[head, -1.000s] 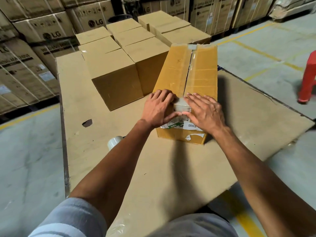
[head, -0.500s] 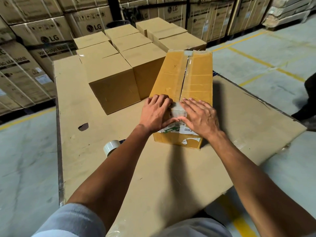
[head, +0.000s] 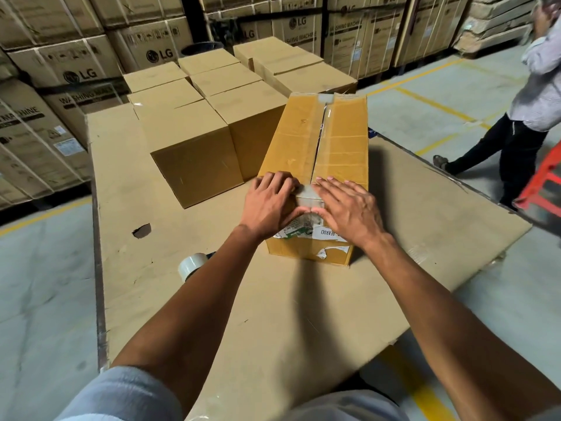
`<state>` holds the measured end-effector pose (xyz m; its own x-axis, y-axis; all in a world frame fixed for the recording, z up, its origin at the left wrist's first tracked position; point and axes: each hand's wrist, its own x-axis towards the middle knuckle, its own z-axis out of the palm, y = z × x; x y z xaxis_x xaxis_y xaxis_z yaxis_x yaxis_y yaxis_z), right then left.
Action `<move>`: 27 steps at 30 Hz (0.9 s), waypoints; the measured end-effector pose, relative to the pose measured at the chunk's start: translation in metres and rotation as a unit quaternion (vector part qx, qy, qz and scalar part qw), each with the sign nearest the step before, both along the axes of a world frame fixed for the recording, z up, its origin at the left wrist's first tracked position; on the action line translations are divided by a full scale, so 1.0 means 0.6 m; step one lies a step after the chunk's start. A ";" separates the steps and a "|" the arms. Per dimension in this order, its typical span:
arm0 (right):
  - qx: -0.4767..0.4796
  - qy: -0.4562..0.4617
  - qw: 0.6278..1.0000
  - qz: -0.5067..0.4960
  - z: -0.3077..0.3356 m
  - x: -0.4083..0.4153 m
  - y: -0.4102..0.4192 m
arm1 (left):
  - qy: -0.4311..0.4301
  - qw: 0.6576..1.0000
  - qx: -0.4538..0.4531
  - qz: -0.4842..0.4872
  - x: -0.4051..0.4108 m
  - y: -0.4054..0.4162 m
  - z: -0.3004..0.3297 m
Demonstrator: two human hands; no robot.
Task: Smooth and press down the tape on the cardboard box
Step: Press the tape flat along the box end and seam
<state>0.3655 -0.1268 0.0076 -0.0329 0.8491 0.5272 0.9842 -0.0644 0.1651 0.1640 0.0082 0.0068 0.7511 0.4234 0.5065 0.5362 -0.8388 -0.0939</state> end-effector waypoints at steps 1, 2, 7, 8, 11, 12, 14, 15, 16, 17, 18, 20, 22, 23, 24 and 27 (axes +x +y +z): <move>-0.004 -0.004 1.000 -0.001 0.000 0.000 -0.001 | 0.005 1.000 0.001 -0.005 -0.001 0.000 0.001; -0.008 -0.007 1.000 -0.001 0.000 0.001 -0.003 | 0.007 1.000 0.001 -0.011 -0.003 -0.001 0.002; -0.016 0.009 1.000 -0.003 0.004 -0.001 -0.004 | -0.008 1.000 -0.011 -0.006 -0.004 -0.009 0.010; -0.012 0.014 1.000 -0.006 0.003 -0.002 -0.003 | -0.013 1.000 -0.013 0.007 0.000 -0.012 0.010; 0.004 0.020 1.000 -0.007 -0.002 -0.003 0.001 | -0.011 0.999 -0.001 0.040 0.011 -0.015 0.005; 0.008 0.020 1.000 -0.006 -0.004 -0.003 0.001 | -0.014 0.999 0.003 0.042 0.012 -0.015 0.002; 0.011 0.017 1.000 -0.001 -0.005 0.000 0.002 | -0.020 0.999 0.003 0.038 0.011 -0.012 0.000; 0.010 0.016 1.000 0.003 -0.004 0.002 0.002 | -0.020 0.999 0.001 0.033 0.010 -0.011 0.000; 0.008 0.014 1.000 0.006 -0.003 0.004 0.002 | -0.017 0.999 0.001 0.028 0.009 -0.009 0.000; 0.003 0.011 1.000 0.008 -0.003 0.005 0.001 | -0.009 1.000 0.004 0.023 0.007 -0.008 -0.001; -0.003 0.006 1.000 0.008 -0.003 0.006 0.000 | 0.001 1.000 0.008 0.019 0.006 -0.006 -0.003; -0.014 -0.006 1.000 0.009 -0.002 0.007 -0.003 | 0.018 1.000 0.009 0.015 0.004 -0.005 -0.003; -0.012 -0.009 1.000 0.005 -0.002 0.007 -0.003 | 0.021 1.000 0.008 0.015 0.004 -0.004 -0.001; -0.009 -0.005 1.000 0.003 -0.002 0.007 -0.003 | 0.018 1.000 0.003 0.017 0.004 -0.005 0.001; -0.005 0.001 1.000 0.001 -0.003 0.006 -0.002 | 0.012 1.000 -0.004 0.021 0.004 -0.006 0.003; 0.009 0.013 1.000 -0.004 -0.009 0.003 0.002 | 0.005 0.999 -0.009 0.032 0.007 -0.010 0.004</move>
